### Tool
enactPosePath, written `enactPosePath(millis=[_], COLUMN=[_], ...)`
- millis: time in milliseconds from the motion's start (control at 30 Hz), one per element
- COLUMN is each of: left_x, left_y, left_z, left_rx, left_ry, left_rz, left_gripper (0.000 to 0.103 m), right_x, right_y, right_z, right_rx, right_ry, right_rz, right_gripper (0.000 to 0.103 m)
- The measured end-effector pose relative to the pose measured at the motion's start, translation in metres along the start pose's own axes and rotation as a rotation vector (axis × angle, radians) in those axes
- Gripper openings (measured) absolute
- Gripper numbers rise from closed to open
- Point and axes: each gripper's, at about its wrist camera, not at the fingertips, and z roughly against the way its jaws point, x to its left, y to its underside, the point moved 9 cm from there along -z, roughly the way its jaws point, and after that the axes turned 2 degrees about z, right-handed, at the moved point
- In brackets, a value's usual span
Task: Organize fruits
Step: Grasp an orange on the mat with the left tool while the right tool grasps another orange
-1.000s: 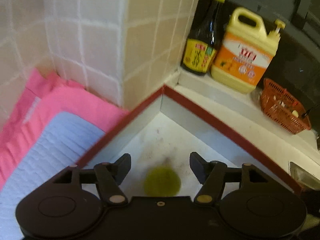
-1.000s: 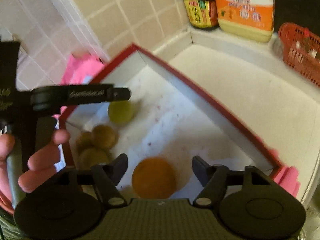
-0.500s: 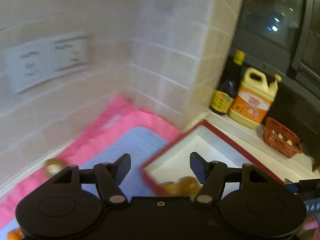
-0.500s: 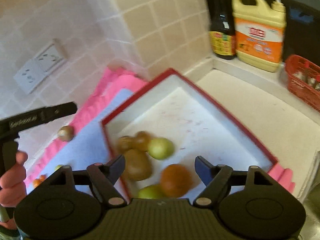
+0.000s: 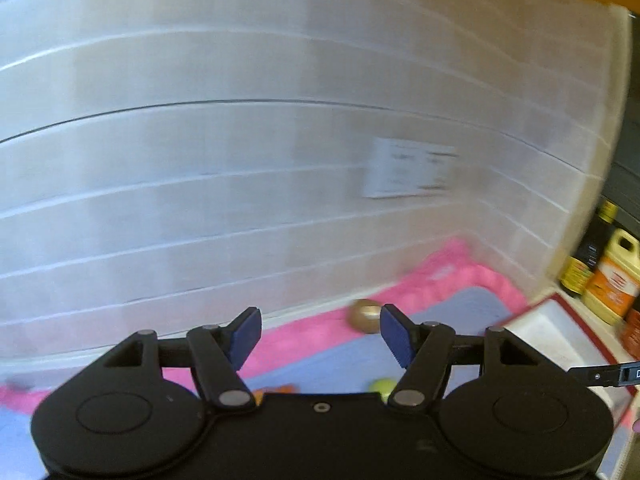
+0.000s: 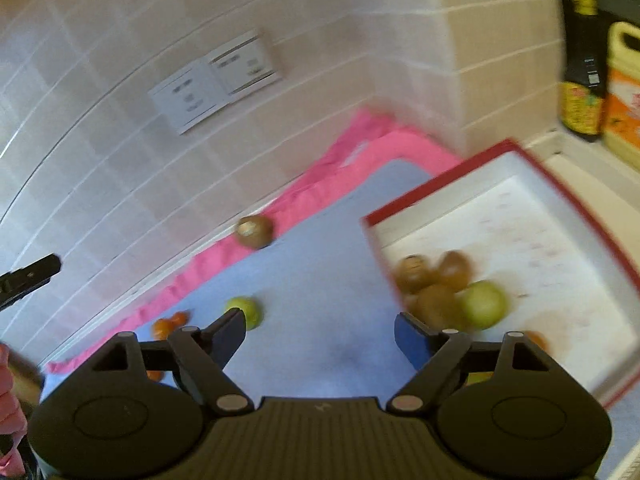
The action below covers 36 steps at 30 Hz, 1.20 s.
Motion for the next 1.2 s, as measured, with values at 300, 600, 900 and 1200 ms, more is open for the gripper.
enactPosePath(millis=[300,600,900,1200], left_x=[0.088,0.097,0.097,0.087], left_y=[0.047,0.127,0.167,0.174], left_z=[0.017,-0.027,-0.087,-0.12], left_rx=[0.048,0.209,0.342,0.372], left_ry=[-0.103,-0.055,-0.034,0.04], left_rz=[0.128,0.153,0.085,0.054], left_gripper=[0.079,0.079,0.08,0.08], right_x=[0.076,0.11,0.116,0.12], right_y=[0.018,0.051,0.065,0.059], right_z=[-0.049,-0.118,-0.184,-0.217], right_rx=[0.075,0.187,0.246,0.264], right_ry=[-0.08,-0.054,-0.012,0.006], right_rz=[0.078,0.108,0.07,0.048], right_gripper=[0.083,0.083,0.082,0.081])
